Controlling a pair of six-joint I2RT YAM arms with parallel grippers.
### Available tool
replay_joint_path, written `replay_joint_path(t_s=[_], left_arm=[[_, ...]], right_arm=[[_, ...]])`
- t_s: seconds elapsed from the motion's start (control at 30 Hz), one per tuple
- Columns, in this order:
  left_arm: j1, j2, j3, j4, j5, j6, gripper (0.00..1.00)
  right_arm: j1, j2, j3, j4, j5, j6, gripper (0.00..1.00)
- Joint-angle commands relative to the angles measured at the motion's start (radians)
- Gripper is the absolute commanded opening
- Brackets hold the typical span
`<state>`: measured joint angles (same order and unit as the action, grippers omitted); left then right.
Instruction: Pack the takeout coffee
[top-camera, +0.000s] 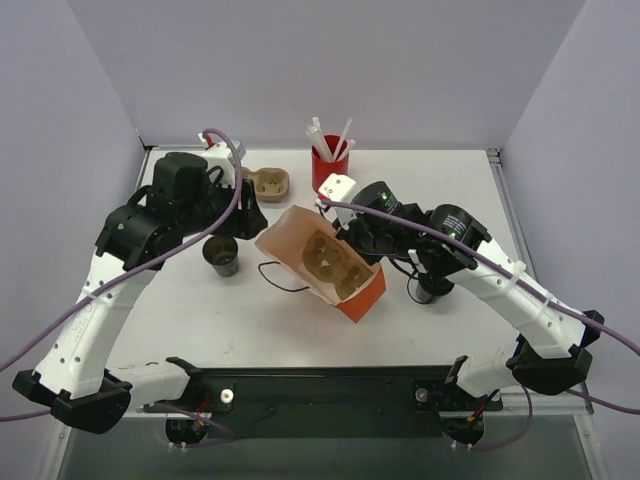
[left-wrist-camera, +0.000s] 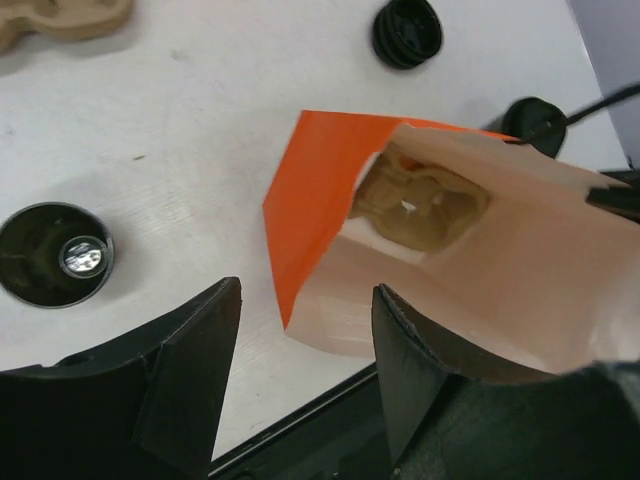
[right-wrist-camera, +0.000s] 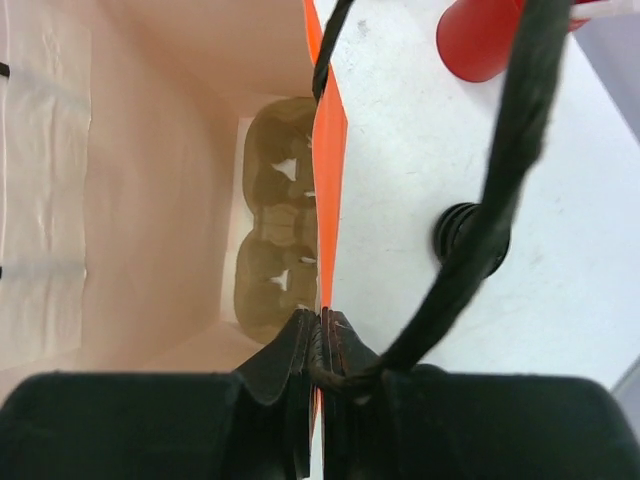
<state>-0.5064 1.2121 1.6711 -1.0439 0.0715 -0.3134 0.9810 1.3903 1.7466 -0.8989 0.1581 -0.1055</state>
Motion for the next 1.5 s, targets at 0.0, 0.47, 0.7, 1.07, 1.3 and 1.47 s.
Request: replay_joint_path(t_s=[0.0, 0.47, 0.7, 1.07, 1.3, 1.47], left_arm=[[0.005, -0.12, -0.143, 0.264, 0.24, 0.031, 0.65], [0.003, -0.097, -0.306, 0.312, 0.235, 0.12, 0.66], [0.002, -0.065, -0.353, 0.358, 0.203, 0.146, 0.56], [-0.004, -0.063, -0.39, 0.407, 0.183, 0.185, 0.28], [-0.012, -0.06, -0.377, 0.416, 0.18, 0.139, 0.0], [-0.012, -0.112, -0.387, 0.536, 0.075, 0.024, 0.0]], right_arm=[[-0.018, -0.007, -0.048, 0.061, 0.0, -0.181, 0.0], [-0.064, -0.02, -0.102, 0.158, -0.083, -0.246, 0.0], [-0.065, -0.017, -0.114, 0.184, -0.094, -0.256, 0.0], [-0.064, -0.019, -0.153, 0.228, -0.103, -0.241, 0.0], [-0.065, -0.036, -0.14, 0.252, -0.057, -0.117, 0.36], [-0.058, -0.183, -0.225, 0.268, -0.187, 0.036, 0.69]])
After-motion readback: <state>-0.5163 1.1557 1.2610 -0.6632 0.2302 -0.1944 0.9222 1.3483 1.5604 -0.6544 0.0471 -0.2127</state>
